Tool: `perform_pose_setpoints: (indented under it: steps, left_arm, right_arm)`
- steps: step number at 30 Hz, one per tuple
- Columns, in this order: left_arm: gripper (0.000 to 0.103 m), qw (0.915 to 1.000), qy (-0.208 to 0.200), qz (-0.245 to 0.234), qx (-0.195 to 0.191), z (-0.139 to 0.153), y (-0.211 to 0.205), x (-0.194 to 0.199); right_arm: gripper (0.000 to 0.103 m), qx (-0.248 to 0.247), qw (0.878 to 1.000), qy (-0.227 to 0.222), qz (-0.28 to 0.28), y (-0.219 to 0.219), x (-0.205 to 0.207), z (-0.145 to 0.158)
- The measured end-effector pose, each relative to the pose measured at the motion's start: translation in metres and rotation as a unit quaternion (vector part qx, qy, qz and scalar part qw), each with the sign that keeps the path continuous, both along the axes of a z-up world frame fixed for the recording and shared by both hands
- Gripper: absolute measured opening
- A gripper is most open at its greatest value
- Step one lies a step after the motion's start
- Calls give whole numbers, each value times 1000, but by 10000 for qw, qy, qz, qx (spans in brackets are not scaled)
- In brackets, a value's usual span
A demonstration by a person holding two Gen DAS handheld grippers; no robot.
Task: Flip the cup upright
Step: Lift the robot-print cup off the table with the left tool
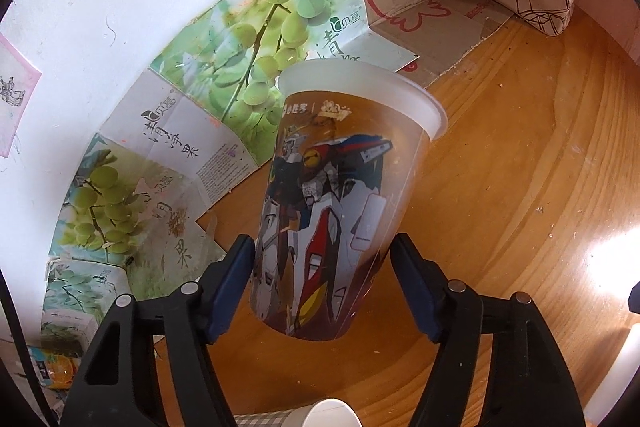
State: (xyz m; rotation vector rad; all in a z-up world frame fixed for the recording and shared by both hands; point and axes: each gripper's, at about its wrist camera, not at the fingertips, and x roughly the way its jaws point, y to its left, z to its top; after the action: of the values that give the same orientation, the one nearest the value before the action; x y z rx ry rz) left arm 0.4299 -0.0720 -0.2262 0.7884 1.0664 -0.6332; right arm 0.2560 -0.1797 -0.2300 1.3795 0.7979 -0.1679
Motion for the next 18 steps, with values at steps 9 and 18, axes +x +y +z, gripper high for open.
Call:
perform_pose_setpoints:
  steps: [9, 18]
  left_arm:
    - [71, 9995, -278, -57, -135, 23, -5, -9]
    - [69, 9976, -568, -158, -354, 55, 0, -31]
  right_arm:
    - [103, -179, 9998, -97, 92, 2, -10, 15]
    - [103, -318, 9992, -204, 115, 3, -33, 32]
